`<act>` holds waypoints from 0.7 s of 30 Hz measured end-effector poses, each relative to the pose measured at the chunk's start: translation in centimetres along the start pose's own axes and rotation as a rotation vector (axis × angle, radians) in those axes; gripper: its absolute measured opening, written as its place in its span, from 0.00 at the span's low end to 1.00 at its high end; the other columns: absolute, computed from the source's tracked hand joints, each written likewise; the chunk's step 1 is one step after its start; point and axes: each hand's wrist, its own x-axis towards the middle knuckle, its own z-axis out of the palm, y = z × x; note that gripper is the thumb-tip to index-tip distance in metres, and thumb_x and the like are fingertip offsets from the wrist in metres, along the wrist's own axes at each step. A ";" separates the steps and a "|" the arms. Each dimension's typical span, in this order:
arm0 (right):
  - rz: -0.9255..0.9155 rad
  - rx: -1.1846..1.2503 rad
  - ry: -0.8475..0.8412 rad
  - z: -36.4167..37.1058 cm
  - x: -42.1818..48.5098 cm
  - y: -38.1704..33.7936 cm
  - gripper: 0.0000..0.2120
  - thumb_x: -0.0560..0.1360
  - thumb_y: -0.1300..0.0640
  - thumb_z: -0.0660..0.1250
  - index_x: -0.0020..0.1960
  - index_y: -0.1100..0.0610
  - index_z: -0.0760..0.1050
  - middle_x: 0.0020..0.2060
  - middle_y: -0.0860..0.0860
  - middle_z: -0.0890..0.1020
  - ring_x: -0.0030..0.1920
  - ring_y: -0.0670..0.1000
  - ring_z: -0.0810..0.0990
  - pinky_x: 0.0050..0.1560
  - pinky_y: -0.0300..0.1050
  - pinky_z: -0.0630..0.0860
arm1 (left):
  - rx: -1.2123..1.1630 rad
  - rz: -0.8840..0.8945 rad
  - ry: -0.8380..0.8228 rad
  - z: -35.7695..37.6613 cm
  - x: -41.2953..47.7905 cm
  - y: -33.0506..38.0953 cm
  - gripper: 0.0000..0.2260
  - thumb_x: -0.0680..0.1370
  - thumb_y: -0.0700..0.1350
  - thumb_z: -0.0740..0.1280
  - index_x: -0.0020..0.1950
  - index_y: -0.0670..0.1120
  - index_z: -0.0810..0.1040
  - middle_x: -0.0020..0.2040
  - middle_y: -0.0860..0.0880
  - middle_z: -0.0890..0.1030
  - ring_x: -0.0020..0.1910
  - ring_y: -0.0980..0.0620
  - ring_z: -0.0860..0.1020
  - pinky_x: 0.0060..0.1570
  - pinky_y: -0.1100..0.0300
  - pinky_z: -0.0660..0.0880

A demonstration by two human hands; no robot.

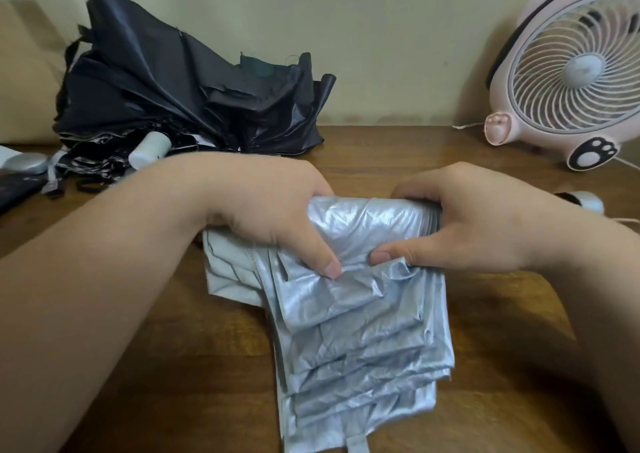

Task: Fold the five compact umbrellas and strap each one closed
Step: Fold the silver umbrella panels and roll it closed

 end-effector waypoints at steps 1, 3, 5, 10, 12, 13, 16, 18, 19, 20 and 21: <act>-0.024 -0.011 0.034 0.0 0.0 0.0 0.31 0.59 0.22 0.68 0.42 0.50 0.78 0.34 0.45 0.81 0.35 0.46 0.78 0.37 0.53 0.77 | -0.024 -0.002 -0.042 -0.6 0.1 0.0 0.13 0.68 0.60 0.79 0.46 0.55 0.85 0.44 0.59 0.86 0.42 0.60 0.84 0.48 0.59 0.78; -0.055 0.028 0.078 -0.1 0.1 0.3 0.31 0.60 0.23 0.69 0.40 0.51 0.77 0.32 0.47 0.81 0.33 0.48 0.78 0.36 0.56 0.77 | -0.064 -0.014 -0.113 -1.9 0.4 0.3 0.12 0.69 0.56 0.79 0.48 0.53 0.86 0.45 0.56 0.87 0.45 0.56 0.85 0.51 0.55 0.80; -0.019 0.106 0.060 -0.4 0.2 0.5 0.28 0.61 0.27 0.71 0.39 0.53 0.79 0.32 0.49 0.82 0.32 0.50 0.79 0.36 0.58 0.78 | -0.037 -0.036 -0.139 -3.0 0.8 1.1 0.12 0.68 0.54 0.80 0.48 0.52 0.86 0.45 0.54 0.87 0.46 0.53 0.86 0.54 0.50 0.81; 0.095 0.222 0.010 -1.2 -0.2 1.7 0.30 0.60 0.29 0.73 0.37 0.57 0.82 0.31 0.54 0.83 0.31 0.50 0.79 0.35 0.51 0.76 | 0.348 -0.089 0.033 -2.8 2.0 4.2 0.18 0.67 0.66 0.77 0.46 0.55 0.80 0.40 0.56 0.84 0.40 0.55 0.81 0.44 0.55 0.78; 0.113 0.237 0.015 -1.6 -0.4 2.3 0.31 0.60 0.29 0.73 0.36 0.59 0.81 0.31 0.57 0.82 0.30 0.48 0.76 0.35 0.48 0.74 | 0.471 -0.074 0.141 -2.1 2.2 4.9 0.21 0.68 0.68 0.75 0.46 0.54 0.77 0.41 0.55 0.81 0.40 0.54 0.79 0.41 0.56 0.76; 0.122 0.247 0.011 -1.9 -0.6 2.5 0.31 0.60 0.29 0.73 0.36 0.60 0.82 0.33 0.59 0.82 0.31 0.48 0.75 0.37 0.48 0.73 | 0.502 -0.058 0.190 -1.9 2.3 5.1 0.22 0.68 0.69 0.74 0.46 0.52 0.77 0.42 0.54 0.81 0.40 0.53 0.79 0.41 0.55 0.76; 0.141 0.285 -0.024 -2.3 -1.1 3.0 0.31 0.59 0.28 0.72 0.37 0.57 0.84 0.36 0.60 0.83 0.34 0.50 0.78 0.42 0.49 0.75 | 0.542 -0.019 0.264 -1.4 2.1 5.2 0.24 0.68 0.70 0.73 0.46 0.50 0.76 0.42 0.52 0.80 0.40 0.51 0.79 0.42 0.51 0.78; 0.151 0.300 -0.050 -2.4 -1.3 3.3 0.32 0.59 0.26 0.73 0.38 0.56 0.85 0.37 0.57 0.85 0.39 0.56 0.83 0.49 0.54 0.80 | 0.565 -0.020 0.251 -1.2 2.0 5.5 0.24 0.67 0.71 0.72 0.48 0.52 0.77 0.44 0.54 0.80 0.42 0.52 0.79 0.43 0.51 0.78; 0.153 0.297 -0.065 -2.4 -1.3 3.3 0.34 0.58 0.24 0.73 0.40 0.55 0.86 0.38 0.56 0.86 0.43 0.58 0.84 0.52 0.57 0.80 | 0.568 -0.022 0.238 -1.1 2.0 5.6 0.25 0.67 0.72 0.72 0.49 0.53 0.77 0.44 0.55 0.81 0.43 0.52 0.79 0.43 0.51 0.79; 0.154 0.290 -0.077 -2.4 -1.3 3.4 0.35 0.57 0.23 0.72 0.40 0.56 0.86 0.39 0.56 0.86 0.44 0.58 0.84 0.54 0.58 0.80 | 0.554 -0.022 0.218 -1.1 2.0 5.7 0.24 0.67 0.71 0.72 0.49 0.53 0.78 0.45 0.55 0.81 0.43 0.52 0.80 0.43 0.51 0.79; 0.154 0.282 -0.078 -2.3 -1.3 3.3 0.37 0.57 0.22 0.72 0.40 0.56 0.85 0.38 0.56 0.86 0.43 0.58 0.84 0.52 0.58 0.80 | 0.522 -0.022 0.189 -1.4 2.0 5.6 0.24 0.68 0.70 0.73 0.49 0.52 0.78 0.44 0.54 0.82 0.42 0.52 0.81 0.43 0.50 0.80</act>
